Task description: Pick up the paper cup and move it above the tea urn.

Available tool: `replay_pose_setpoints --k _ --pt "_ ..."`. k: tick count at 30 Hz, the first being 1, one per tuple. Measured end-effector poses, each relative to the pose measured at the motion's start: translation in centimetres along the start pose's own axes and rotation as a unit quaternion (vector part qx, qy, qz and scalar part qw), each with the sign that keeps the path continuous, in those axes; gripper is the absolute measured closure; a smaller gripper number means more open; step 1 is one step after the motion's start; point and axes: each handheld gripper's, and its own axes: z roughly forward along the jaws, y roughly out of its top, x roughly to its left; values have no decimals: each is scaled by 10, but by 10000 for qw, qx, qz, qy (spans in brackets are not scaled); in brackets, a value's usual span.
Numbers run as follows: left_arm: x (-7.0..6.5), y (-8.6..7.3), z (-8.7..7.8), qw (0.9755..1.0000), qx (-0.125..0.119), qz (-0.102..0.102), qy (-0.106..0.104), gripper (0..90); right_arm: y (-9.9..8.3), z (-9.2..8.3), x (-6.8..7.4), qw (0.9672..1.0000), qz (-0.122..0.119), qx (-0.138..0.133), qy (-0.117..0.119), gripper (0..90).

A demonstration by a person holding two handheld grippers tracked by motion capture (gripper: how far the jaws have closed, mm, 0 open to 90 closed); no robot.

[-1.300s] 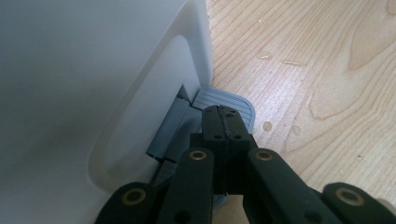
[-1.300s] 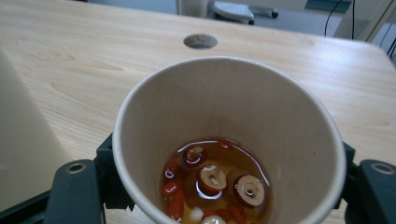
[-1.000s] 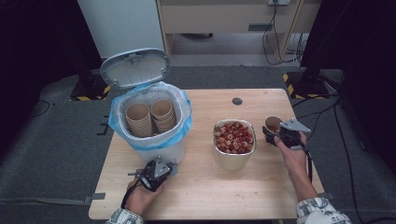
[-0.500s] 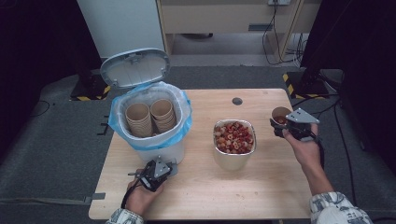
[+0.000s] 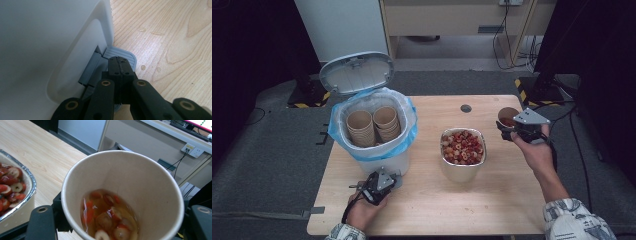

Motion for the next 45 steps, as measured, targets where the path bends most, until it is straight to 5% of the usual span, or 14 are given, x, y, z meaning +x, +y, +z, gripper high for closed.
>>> replay_pose_setpoints --k 22,45 --pt "0 0 0 10000 0 -7 -10 899 40 -3 -9 9985 -512 -114 -126 288" --pt "0 0 0 10000 0 -8 -16 899 71 -9 -13 9968 -750 -221 -180 287"
